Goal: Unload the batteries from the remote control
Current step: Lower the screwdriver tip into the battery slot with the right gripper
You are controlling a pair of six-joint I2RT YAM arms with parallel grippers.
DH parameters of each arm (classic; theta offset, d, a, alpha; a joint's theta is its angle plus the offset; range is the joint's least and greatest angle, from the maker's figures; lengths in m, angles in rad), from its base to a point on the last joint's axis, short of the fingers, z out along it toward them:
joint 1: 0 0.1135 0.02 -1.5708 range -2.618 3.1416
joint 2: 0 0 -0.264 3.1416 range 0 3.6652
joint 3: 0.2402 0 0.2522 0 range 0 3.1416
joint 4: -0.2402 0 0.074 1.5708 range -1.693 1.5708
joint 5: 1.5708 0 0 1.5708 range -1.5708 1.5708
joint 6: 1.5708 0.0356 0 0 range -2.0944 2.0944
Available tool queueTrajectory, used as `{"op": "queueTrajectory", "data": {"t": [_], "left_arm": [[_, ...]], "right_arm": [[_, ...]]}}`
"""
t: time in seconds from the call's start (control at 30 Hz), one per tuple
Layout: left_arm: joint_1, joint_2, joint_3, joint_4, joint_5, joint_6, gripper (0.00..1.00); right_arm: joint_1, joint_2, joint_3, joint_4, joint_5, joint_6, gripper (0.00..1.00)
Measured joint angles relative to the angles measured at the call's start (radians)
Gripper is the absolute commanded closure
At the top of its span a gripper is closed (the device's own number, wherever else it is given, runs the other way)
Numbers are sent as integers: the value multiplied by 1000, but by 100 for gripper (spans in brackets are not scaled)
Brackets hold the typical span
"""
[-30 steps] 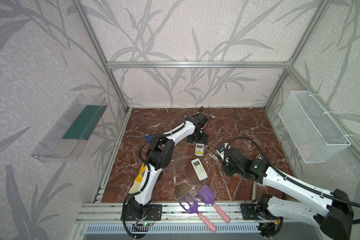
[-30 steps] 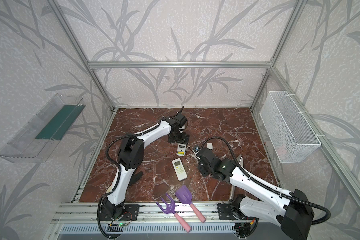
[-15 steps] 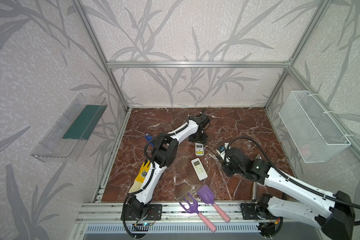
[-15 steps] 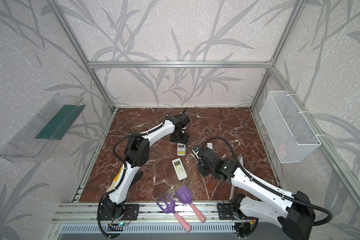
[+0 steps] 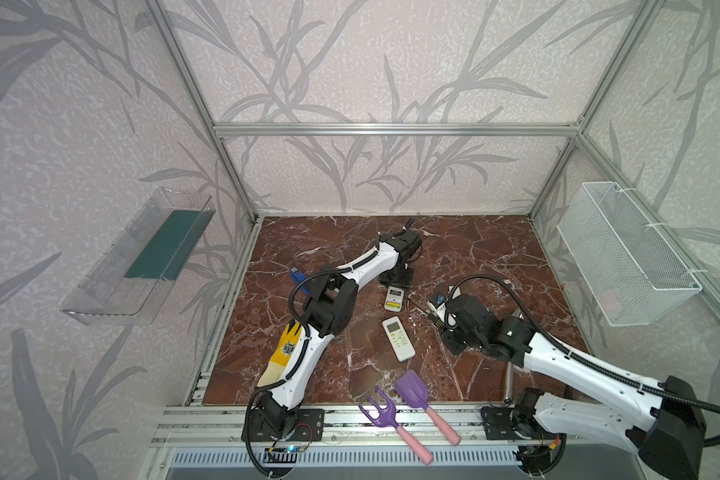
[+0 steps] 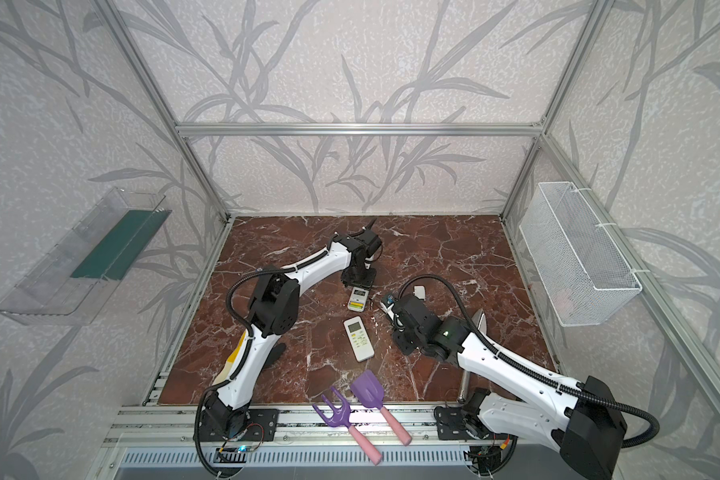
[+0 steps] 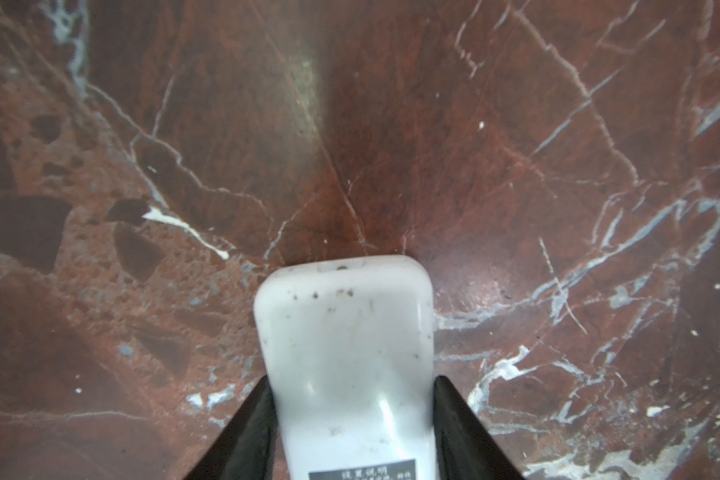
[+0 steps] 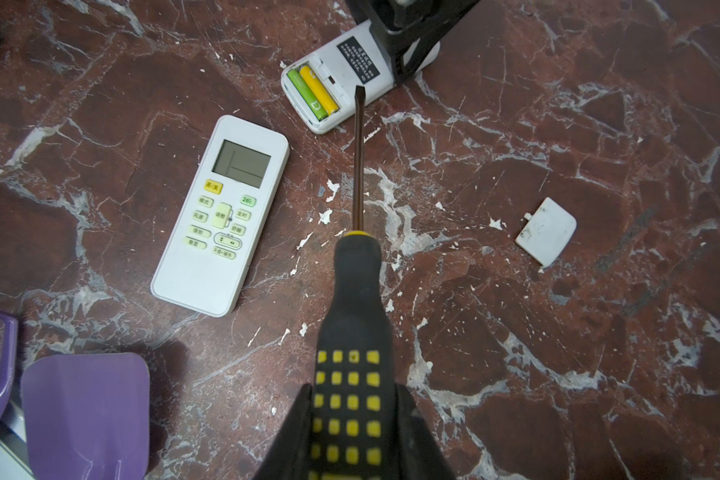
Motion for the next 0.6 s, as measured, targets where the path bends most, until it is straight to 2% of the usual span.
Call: {"op": "queueTrajectory", "data": {"t": [0.2, 0.6], "left_arm": [[3, -60, -108, 77, -4, 41, 51], [69, -321, -529, 180, -16, 69, 51]], "right_arm": [[9, 34, 12, 15, -28, -52, 100], [87, 145, 166, -5, -71, -195, 100]]}}
